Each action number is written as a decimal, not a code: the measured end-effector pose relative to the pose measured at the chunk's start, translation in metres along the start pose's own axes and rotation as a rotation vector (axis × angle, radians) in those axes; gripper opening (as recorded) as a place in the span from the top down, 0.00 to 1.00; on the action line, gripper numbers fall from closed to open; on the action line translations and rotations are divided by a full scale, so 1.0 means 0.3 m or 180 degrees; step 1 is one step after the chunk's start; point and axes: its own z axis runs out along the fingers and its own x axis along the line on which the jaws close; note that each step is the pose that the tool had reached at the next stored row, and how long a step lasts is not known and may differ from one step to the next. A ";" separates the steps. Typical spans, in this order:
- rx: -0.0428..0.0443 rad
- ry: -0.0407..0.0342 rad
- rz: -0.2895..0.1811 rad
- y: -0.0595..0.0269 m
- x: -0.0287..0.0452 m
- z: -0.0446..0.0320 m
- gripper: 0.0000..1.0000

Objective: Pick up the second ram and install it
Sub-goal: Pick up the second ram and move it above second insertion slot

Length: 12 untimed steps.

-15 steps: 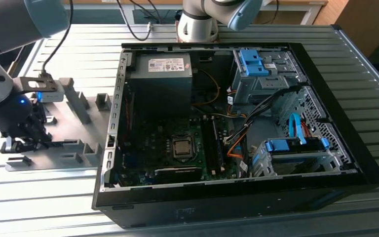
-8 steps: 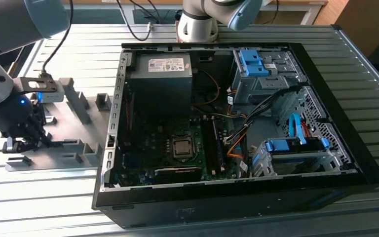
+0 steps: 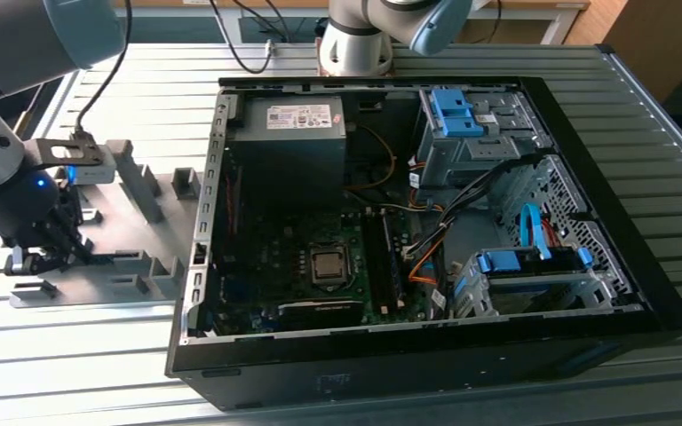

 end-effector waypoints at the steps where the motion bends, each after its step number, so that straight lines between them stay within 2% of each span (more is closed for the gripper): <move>1: 0.0000 0.0000 0.0000 0.000 0.000 -0.001 0.86; 7: -0.0001 0.0001 0.0000 0.000 0.000 -0.018 0.86; 12: -0.0001 0.0001 0.0000 0.000 0.000 -0.045 0.86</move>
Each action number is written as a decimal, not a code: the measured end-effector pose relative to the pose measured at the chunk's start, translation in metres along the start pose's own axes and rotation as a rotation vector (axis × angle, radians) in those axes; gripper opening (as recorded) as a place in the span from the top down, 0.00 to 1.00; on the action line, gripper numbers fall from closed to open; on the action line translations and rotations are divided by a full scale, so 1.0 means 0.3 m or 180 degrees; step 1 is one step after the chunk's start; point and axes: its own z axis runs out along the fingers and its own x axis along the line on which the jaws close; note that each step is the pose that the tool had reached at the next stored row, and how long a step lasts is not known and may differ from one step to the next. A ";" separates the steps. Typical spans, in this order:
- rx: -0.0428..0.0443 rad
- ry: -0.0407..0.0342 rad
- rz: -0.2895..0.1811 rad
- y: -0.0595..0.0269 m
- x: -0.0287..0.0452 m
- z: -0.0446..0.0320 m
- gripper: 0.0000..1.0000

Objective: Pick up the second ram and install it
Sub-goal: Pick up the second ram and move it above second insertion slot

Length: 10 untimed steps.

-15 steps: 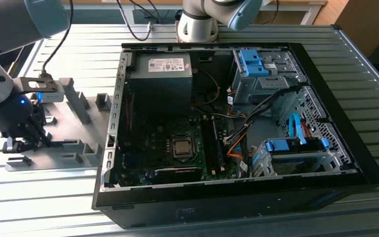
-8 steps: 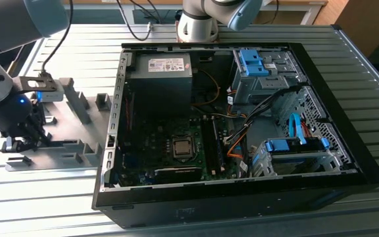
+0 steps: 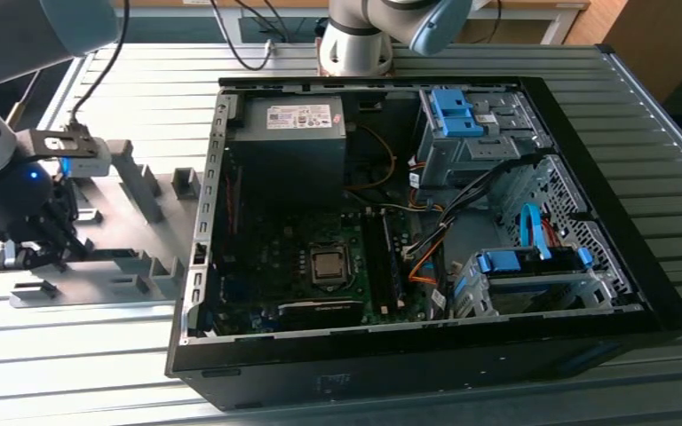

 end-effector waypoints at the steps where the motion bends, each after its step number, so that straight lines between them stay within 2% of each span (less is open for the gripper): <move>1: 0.0000 0.0000 0.0000 0.000 0.000 -0.006 0.86; 10: 0.0000 0.0000 0.0000 0.000 -0.001 -0.060 0.86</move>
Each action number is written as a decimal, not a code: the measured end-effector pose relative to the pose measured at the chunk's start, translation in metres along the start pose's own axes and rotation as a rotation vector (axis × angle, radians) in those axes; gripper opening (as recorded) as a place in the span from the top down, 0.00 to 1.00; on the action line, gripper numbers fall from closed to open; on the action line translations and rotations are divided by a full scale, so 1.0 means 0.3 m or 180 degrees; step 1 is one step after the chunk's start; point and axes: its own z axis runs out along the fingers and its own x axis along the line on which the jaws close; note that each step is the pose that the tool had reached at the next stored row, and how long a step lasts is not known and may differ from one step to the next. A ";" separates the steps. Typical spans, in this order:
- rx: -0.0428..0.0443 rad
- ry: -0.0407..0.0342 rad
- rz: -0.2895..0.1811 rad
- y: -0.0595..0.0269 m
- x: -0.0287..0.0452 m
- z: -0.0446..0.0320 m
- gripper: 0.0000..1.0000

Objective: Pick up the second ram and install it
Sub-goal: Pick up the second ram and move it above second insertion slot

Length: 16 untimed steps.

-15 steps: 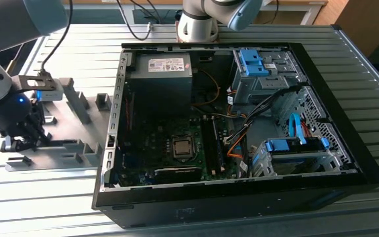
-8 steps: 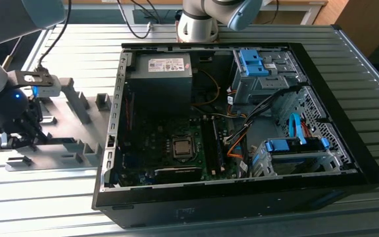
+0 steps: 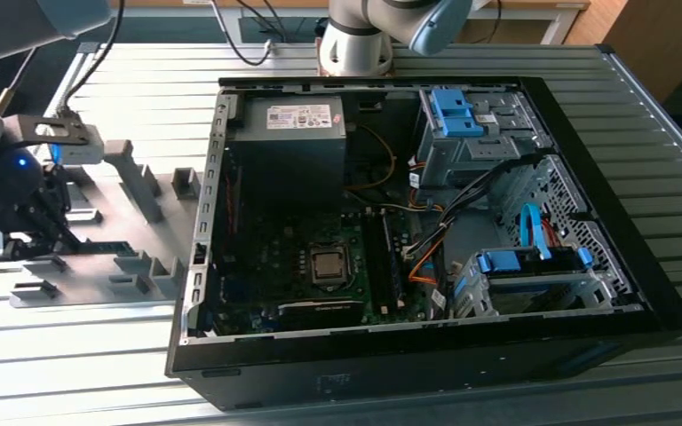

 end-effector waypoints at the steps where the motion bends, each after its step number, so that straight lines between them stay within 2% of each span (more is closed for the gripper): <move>1: 0.0000 0.0000 0.0000 0.000 0.000 -0.007 0.86; 5: 0.0000 0.0000 0.0000 0.000 0.000 -0.034 0.86; 6: 0.0000 0.0000 0.0000 0.000 -0.001 -0.072 0.86; 16: 0.0000 0.0000 0.0000 0.000 -0.001 -0.110 0.86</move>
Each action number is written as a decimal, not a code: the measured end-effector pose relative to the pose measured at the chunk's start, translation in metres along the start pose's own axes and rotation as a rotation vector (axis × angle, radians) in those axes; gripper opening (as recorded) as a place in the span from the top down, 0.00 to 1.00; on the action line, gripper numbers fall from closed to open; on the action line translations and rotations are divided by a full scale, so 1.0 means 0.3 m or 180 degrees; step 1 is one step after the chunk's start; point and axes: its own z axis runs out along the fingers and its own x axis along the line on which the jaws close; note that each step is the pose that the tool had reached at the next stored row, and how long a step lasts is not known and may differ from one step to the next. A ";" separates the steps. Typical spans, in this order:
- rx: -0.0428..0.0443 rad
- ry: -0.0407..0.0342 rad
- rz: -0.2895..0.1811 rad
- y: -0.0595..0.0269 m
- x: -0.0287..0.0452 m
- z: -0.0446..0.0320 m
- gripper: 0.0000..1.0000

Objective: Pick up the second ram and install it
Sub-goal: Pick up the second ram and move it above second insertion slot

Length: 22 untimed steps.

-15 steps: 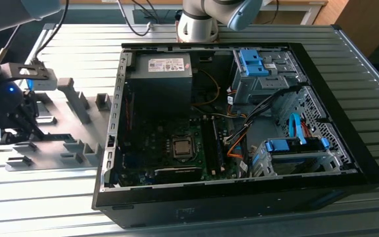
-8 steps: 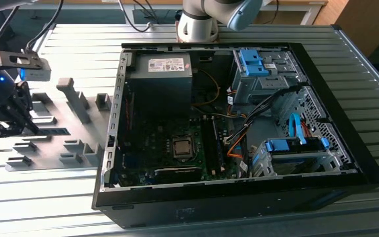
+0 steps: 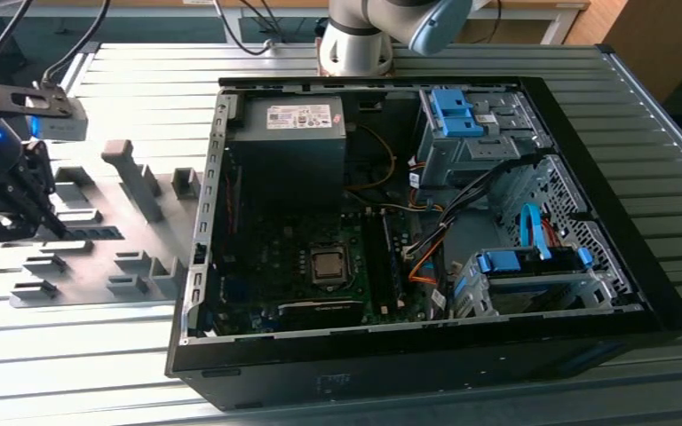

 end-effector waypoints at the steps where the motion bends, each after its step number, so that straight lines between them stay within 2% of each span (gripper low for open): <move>1: 0.0000 0.0000 0.0000 0.000 0.000 -0.004 0.86; 12: 0.0000 0.0000 0.0000 0.000 -0.001 -0.023 0.86; 22: 0.0000 0.0000 0.0000 0.000 -0.001 -0.058 0.86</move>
